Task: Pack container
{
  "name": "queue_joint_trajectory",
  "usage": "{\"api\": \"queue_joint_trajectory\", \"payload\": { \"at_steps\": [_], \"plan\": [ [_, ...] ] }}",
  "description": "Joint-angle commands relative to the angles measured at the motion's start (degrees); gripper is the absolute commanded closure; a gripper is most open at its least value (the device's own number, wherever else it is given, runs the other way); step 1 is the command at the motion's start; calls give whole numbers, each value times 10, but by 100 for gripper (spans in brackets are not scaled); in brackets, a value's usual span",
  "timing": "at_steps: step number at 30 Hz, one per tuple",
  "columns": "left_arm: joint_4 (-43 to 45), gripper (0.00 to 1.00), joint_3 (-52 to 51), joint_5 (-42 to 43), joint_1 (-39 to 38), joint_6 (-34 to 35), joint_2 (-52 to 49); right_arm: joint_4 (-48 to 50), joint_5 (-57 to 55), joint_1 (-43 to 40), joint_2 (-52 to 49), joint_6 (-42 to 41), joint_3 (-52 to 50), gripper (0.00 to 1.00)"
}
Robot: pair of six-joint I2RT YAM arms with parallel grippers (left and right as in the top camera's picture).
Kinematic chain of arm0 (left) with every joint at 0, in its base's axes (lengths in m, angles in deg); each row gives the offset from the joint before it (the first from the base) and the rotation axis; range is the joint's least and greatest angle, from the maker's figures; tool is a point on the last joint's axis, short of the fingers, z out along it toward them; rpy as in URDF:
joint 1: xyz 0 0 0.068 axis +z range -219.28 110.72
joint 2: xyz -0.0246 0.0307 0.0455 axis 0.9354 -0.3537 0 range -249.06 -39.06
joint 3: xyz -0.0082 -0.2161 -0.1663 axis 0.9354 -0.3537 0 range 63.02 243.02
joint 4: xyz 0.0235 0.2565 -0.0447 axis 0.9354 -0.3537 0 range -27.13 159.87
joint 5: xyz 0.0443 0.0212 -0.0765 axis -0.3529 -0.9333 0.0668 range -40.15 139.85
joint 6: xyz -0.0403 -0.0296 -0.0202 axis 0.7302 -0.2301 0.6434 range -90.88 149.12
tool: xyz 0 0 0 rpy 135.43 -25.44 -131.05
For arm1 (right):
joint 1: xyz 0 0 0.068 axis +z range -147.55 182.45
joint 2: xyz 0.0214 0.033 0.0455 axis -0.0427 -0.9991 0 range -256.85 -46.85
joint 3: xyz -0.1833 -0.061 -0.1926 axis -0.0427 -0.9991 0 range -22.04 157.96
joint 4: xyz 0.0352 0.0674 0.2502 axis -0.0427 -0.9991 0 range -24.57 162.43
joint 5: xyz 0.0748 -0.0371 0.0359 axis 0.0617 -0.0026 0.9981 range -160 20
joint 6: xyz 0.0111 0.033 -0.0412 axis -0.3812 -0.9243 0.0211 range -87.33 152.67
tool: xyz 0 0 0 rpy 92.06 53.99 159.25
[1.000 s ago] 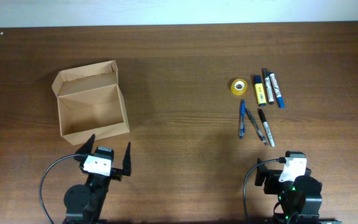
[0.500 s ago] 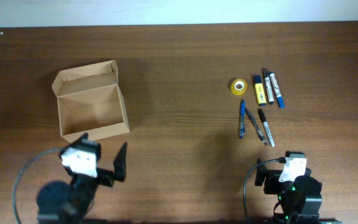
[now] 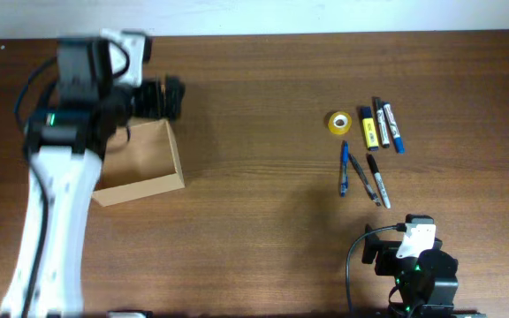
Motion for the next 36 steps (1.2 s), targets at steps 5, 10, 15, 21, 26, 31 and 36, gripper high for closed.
{"api": "queue_joint_trajectory", "payload": {
  "at_steps": [5, 10, 15, 21, 26, 31, 36],
  "plan": [
    [-22, 35, 58, 24, -1, 106, -112, 0, 3, -5, 4, -5, -6, 1],
    [-88, 40, 58, -49, -1, 199, -183, 0, 3, -5, 4, -5, -6, 1],
    [-111, 34, 58, -68, -1, 253, -229, 0, 3, -5, 4, -5, -6, 1],
    [-132, 32, 58, -78, -1, 256, -276, 0, 3, -5, 4, -5, -6, 1],
    [-138, 35, 58, -79, -2, 256, -314, 0, 3, -5, 4, -5, -6, 1],
    [-144, 50, 58, -78, -2, 256, -348, 0, 3, -5, 4, -5, -6, 1],
    [-153, 98, 58, -76, -3, 256, -369, 0, 3, -5, 4, -5, -6, 1]
  ]
}}
